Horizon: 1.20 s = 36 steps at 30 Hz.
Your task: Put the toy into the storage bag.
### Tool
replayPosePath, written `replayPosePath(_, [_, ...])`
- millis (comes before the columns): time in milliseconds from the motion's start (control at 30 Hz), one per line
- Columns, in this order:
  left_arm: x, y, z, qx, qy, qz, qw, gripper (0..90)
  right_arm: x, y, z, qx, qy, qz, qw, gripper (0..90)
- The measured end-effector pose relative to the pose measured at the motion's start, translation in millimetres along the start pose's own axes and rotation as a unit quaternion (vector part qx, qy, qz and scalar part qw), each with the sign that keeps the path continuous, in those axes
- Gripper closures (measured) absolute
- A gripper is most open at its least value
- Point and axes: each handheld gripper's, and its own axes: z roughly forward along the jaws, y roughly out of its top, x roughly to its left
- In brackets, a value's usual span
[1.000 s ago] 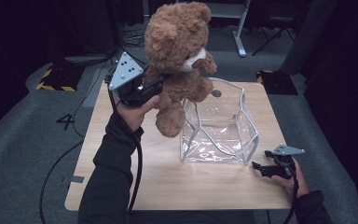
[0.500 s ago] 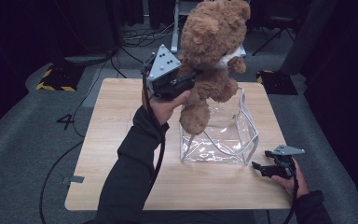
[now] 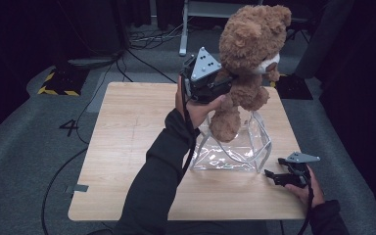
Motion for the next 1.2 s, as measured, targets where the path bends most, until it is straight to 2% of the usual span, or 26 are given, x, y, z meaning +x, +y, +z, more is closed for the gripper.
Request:
replayPosePath(133, [-2.9, -8.3, 10.1, 0.010, -0.005, -0.006, 0.9999, 63.3, 0.0, 0.0, 0.0, 0.000, 0.000, 0.000, 1.0000, 16.7])
replayPosePath(267, [-0.8, -17.5, 12.4, 0.013, -0.003, -0.011, 0.9998, 63.3, 0.0, 0.0, 0.0, 0.000, 0.001, 0.000, 1.0000, 16.7])
replayPosePath(500, [8.9, -26.9, 3.0, 0.011, 0.008, -0.024, 0.9996, 63.1, 0.0, 0.0, 0.0, 0.000, 0.000, 0.000, 1.0000, 16.6])
replayPosePath(700, [16.1, -33.6, -8.8, 0.013, 0.021, -0.024, 0.9994, 63.1, 0.0, 0.0, 0.0, 0.000, 0.000, 0.000, 1.0000, 16.6])
replayPosePath(967, [17.2, -43.9, -10.5, 0.038, 0.025, -0.006, 0.9990, 62.9, 0.0, 0.0, 0.0, 0.000, 0.000, 0.000, 1.0000, 16.6])
replayPosePath(1067, [16.5, -53.2, -8.5, 0.056, 0.023, 0.009, 0.9981, 62.8, 0.0, 0.0, 0.0, 0.000, 0.000, 0.000, 1.0000, 16.6])
replayPosePath(1200, [18.2, -63.3, -9.6, 0.066, 0.019, 0.008, 0.9976, 62.6, 0.0, 0.0, 0.0, 0.000, 0.000, 0.000, 1.0000, 16.6])
